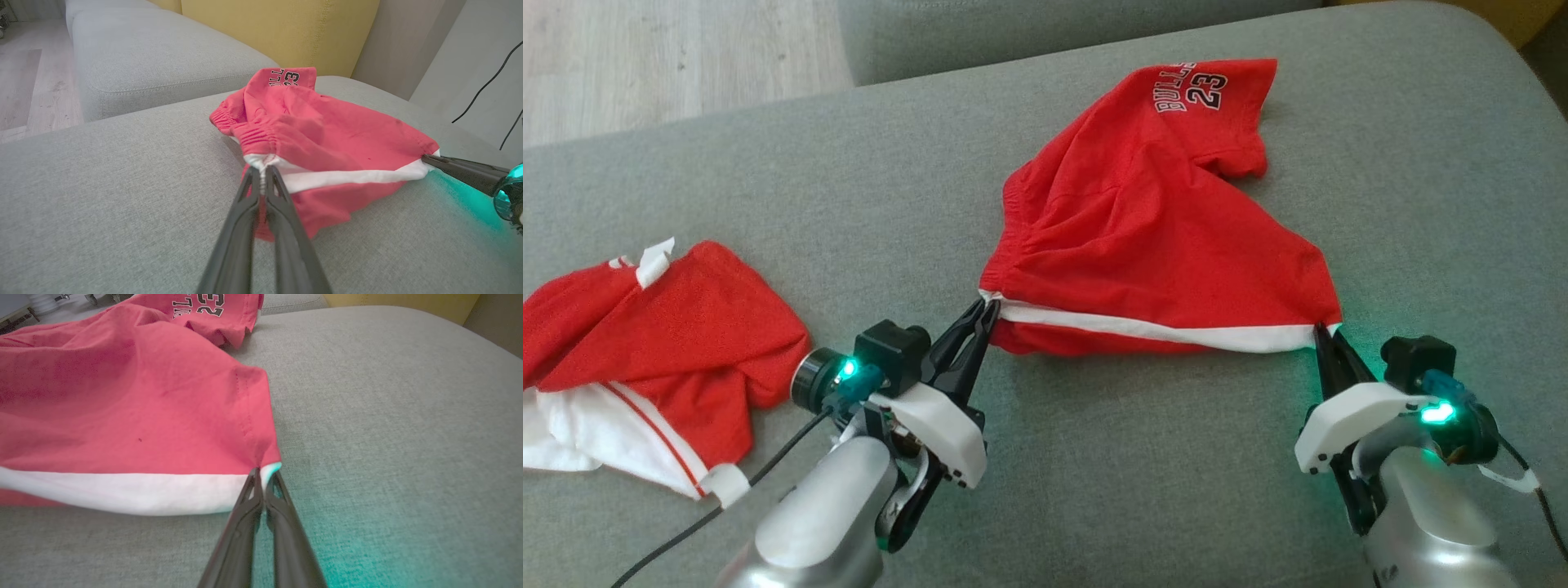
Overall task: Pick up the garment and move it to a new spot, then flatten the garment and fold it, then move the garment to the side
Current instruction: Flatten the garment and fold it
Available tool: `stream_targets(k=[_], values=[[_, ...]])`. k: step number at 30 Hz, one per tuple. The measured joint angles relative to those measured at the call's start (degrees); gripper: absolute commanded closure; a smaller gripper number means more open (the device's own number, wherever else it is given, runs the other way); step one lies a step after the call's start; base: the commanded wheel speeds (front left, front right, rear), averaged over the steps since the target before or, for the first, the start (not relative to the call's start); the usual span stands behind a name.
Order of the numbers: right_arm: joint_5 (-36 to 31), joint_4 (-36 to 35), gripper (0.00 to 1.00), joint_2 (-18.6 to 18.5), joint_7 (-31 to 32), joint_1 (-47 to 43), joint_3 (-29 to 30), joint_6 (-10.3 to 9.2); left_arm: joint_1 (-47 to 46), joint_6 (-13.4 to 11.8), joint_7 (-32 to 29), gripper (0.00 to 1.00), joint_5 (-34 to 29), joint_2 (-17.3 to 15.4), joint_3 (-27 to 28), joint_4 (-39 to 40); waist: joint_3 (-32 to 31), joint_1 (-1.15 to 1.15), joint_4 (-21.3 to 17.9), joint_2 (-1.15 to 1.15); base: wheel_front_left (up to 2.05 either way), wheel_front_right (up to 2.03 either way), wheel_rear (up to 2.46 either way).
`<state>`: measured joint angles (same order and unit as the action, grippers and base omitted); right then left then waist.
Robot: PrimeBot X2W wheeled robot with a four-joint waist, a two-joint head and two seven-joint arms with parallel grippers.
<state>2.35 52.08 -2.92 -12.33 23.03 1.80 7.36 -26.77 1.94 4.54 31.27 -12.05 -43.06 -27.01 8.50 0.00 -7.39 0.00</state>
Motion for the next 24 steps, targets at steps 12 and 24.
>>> stream_targets(k=[12, 24], values=[[2.6, -8.9, 1.00, 0.0, -1.6, 0.5, -3.7, 0.00, -0.1, -1.0, 2.7, 1.00, 0.6, -1.9, 1.0, 0.5, -3.5, -0.01, -0.7, 0.00, 0.00, 0.00, 0.00], [2.6, -25.6, 1.00, -1.5, 1.3, 12.0, -7.3, 0.00, -12.8, -1.4, 1.6, 1.00, -0.8, -6.1, 4.6, 3.7, -7.1, -0.01, -1.4, 0.00, 0.00, 0.00, 0.00]])
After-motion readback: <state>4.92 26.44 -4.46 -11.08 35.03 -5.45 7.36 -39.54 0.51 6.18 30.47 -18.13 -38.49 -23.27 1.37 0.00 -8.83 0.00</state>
